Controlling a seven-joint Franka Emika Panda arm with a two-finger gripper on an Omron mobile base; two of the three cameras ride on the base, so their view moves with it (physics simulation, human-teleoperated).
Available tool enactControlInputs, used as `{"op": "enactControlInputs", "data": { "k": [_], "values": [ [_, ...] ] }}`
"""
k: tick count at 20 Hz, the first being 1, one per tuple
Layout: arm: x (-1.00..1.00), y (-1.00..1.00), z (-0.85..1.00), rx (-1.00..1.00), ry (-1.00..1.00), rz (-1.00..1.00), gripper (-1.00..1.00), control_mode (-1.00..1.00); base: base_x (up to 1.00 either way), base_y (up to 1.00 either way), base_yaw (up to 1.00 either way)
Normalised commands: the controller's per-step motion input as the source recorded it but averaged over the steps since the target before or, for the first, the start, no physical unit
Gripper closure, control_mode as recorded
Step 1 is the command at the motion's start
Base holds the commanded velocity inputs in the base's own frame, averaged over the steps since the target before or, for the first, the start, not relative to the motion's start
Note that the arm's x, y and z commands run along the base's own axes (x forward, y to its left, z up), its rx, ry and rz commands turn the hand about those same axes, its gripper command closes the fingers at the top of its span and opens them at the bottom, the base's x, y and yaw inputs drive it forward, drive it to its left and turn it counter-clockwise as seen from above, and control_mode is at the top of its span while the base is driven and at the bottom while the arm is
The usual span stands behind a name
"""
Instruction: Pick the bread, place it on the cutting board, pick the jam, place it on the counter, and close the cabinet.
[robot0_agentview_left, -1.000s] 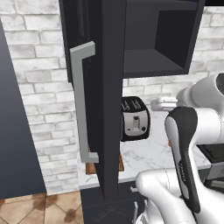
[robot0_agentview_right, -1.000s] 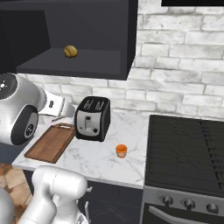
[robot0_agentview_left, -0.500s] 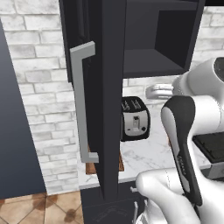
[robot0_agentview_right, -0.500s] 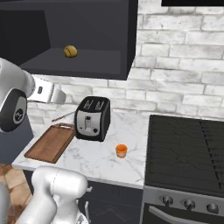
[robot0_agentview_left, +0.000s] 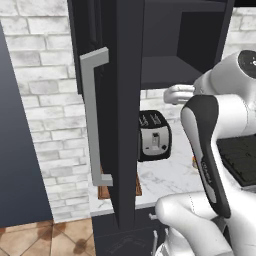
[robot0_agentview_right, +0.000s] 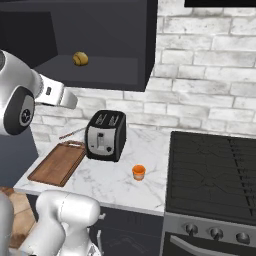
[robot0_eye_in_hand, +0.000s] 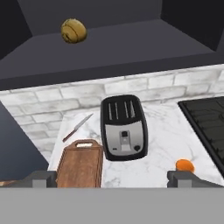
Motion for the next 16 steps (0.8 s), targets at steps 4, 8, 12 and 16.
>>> {"op": "enactControlInputs", "data": {
  "k": [4, 8, 12, 16],
  "values": [
    [0.24, 0.00, 0.07, 0.00, -0.03, 0.02, -1.00, -1.00, 0.00, 0.00, 0.00],
    [0.17, 0.00, 0.31, 0.00, -0.01, 0.00, -1.00, -1.00, 0.00, 0.00, 0.00],
    [0.17, 0.01, 0.35, 0.00, 0.00, 0.00, -1.00, -1.00, 0.00, 0.00, 0.00],
    [0.16, 0.07, 0.22, 0.00, 0.00, 0.00, -1.00, -1.00, 0.00, 0.00, 0.00]
  ]
}}
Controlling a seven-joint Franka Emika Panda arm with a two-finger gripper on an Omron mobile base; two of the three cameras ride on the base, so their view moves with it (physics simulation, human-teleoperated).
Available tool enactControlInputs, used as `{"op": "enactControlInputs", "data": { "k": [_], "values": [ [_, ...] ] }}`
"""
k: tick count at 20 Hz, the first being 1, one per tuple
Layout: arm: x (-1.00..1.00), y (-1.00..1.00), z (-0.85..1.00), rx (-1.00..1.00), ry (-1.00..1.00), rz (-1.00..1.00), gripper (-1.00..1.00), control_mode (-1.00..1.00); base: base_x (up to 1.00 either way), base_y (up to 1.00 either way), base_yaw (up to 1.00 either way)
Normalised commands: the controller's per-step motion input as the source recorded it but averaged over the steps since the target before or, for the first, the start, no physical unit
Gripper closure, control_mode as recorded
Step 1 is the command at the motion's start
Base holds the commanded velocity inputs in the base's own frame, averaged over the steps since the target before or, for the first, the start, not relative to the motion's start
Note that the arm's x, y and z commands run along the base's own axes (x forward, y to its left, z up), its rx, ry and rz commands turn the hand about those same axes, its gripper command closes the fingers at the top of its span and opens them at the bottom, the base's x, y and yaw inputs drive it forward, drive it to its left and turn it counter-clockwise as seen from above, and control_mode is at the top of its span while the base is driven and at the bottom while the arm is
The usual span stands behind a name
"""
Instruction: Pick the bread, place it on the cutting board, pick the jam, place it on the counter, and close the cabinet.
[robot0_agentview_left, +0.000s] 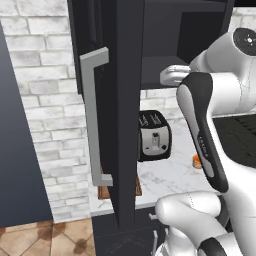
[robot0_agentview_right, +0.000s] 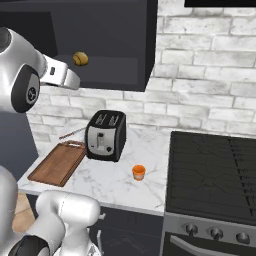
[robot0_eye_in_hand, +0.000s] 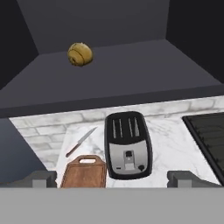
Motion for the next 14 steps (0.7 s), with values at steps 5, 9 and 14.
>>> {"op": "enactControlInputs", "data": {
  "k": [5, 9, 14],
  "values": [
    [0.26, 0.06, 0.00, 0.00, 0.00, 0.13, -1.00, -1.00, 0.00, 0.00, 0.00],
    [0.29, 0.00, -0.03, 0.00, 0.00, 0.23, -1.00, -1.00, 0.00, 0.00, 0.00],
    [0.27, 0.00, -0.01, 0.00, -0.01, 0.21, -1.00, -1.00, 0.00, 0.00, 0.00]
  ]
}}
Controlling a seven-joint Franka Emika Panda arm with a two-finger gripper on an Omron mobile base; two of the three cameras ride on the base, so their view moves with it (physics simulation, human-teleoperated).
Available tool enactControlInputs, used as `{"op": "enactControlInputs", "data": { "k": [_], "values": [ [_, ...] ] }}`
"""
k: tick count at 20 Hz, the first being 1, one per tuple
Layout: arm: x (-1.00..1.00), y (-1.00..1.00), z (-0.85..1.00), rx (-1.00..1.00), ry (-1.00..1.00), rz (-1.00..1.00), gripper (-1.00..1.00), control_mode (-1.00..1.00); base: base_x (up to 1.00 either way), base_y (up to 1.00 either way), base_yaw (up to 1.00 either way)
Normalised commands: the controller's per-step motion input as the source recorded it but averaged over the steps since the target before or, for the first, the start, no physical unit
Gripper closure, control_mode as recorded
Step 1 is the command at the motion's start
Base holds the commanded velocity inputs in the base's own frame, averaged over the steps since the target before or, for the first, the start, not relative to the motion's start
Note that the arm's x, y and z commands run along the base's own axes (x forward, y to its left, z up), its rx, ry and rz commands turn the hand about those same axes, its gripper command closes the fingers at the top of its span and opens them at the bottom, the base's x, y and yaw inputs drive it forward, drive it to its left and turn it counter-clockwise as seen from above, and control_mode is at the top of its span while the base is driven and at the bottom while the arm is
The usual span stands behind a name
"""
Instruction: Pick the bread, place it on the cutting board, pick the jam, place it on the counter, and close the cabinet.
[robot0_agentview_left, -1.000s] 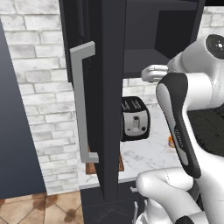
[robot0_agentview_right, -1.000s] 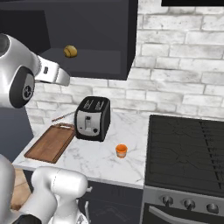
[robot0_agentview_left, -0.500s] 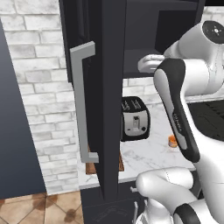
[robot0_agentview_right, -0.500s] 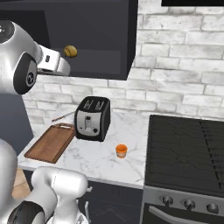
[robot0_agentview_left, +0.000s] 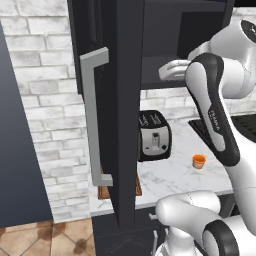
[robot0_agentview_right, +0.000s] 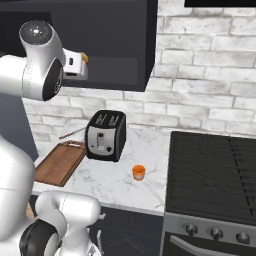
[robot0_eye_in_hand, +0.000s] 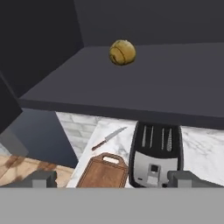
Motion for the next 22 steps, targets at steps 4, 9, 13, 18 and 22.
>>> {"op": "enactControlInputs", "data": {
  "k": [4, 9, 13, 18, 22],
  "values": [
    [0.09, 0.02, -0.01, -0.05, -0.09, 0.12, -1.00, -1.00, 0.00, 0.00, 0.00],
    [0.16, 0.04, -0.04, -0.06, -0.09, 0.06, -1.00, -1.00, 0.00, 0.00, 0.00],
    [0.13, 0.08, -0.10, -0.08, -0.12, 0.04, -1.00, -1.00, 0.00, 0.00, 0.00],
    [0.29, 0.06, -0.05, -0.02, -0.04, 0.01, -1.00, -1.00, 0.00, 0.00, 0.00],
    [0.44, 0.05, 0.00, 0.00, 0.00, 0.00, -1.00, -1.00, 0.00, 0.00, 0.00]
  ]
}}
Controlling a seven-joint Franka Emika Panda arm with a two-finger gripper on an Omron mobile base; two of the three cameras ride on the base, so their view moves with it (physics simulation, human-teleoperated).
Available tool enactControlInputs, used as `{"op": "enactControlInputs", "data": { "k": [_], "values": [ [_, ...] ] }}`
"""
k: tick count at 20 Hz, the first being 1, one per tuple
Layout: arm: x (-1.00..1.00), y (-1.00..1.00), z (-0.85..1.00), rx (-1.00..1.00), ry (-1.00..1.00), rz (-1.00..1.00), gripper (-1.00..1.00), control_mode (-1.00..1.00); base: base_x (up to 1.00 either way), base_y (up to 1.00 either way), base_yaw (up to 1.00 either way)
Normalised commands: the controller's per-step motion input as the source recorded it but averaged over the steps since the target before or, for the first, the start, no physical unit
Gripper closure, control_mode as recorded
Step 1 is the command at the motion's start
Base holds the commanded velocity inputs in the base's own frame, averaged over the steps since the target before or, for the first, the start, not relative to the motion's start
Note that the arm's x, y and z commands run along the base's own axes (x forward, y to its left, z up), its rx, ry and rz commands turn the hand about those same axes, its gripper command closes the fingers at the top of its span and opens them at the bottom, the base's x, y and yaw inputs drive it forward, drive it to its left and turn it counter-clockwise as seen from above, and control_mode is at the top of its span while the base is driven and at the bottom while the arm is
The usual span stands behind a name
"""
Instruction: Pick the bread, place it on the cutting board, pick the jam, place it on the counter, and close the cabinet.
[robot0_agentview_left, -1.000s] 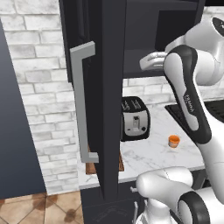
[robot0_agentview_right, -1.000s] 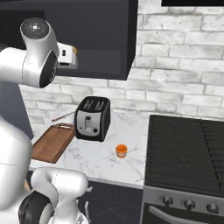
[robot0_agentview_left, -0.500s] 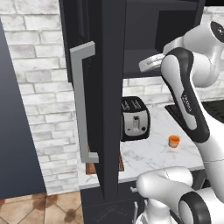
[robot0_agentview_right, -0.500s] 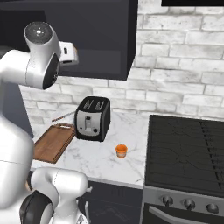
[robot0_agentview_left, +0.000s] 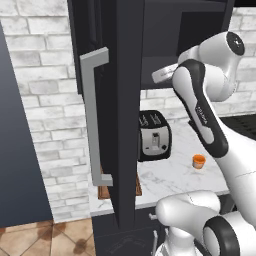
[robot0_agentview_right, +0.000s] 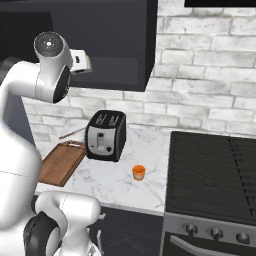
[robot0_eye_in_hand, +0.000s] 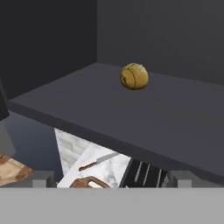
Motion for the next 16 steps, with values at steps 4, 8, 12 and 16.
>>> {"op": "enactControlInputs", "data": {
  "k": [4, 8, 12, 16],
  "values": [
    [0.55, 0.03, 0.00, 0.00, 0.00, 0.00, -1.00, -1.00, 0.00, 0.00, 0.00],
    [0.51, 0.01, 0.02, 0.00, 0.02, 0.00, -1.00, -1.00, 0.00, 0.00, 0.00],
    [0.49, 0.08, 0.00, 0.00, 0.00, 0.00, -1.00, -1.00, 0.00, 0.00, 0.00],
    [0.48, 0.07, 0.00, 0.00, 0.00, 0.00, -1.00, -1.00, 0.00, 0.00, 0.00]
  ]
}}
